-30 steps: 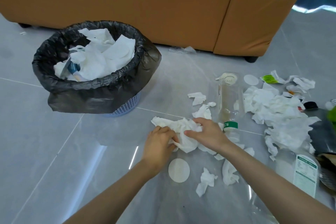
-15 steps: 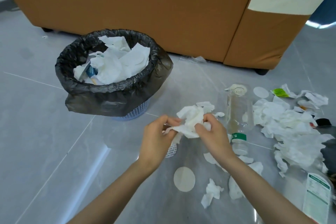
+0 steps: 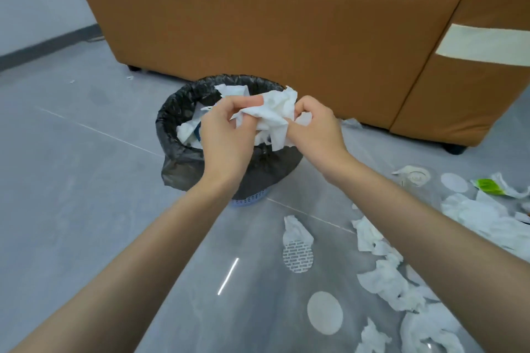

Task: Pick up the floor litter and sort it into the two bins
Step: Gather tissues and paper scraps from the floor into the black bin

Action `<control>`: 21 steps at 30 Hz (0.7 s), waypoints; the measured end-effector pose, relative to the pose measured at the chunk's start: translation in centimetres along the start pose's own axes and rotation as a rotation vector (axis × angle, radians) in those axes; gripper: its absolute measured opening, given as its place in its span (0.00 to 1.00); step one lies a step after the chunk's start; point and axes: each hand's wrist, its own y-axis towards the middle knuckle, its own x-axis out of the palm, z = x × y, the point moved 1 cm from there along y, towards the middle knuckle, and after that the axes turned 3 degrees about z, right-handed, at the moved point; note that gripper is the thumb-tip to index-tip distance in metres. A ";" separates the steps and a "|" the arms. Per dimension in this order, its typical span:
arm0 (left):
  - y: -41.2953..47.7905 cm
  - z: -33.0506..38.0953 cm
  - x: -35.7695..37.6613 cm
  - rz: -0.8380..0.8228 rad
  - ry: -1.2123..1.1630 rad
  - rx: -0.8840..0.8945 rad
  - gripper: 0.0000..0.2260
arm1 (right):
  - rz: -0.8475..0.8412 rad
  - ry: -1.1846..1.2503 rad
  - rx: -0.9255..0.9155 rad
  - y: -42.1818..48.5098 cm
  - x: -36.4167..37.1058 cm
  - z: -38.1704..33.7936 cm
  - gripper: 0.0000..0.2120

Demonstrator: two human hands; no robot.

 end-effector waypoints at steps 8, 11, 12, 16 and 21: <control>4.7 -1.7 -3.8 -0.012 0.312 -0.007 0.19 | -0.343 -0.215 0.042 5.0 4.6 -2.0 0.17; 5.2 -3.0 -4.3 -0.161 0.396 -0.002 0.21 | -0.383 -0.367 -0.037 4.9 4.4 -1.5 0.25; 5.1 -3.2 -4.4 -0.213 0.431 0.041 0.22 | -0.353 -0.393 -0.071 4.9 4.2 -1.4 0.27; 5.0 -3.2 -3.4 -0.368 0.535 0.170 0.23 | -0.288 -0.343 -0.071 4.5 3.6 -0.2 0.28; 5.6 -3.1 -1.0 -0.459 0.554 0.128 0.22 | -0.192 -0.157 -0.047 4.3 3.2 0.7 0.19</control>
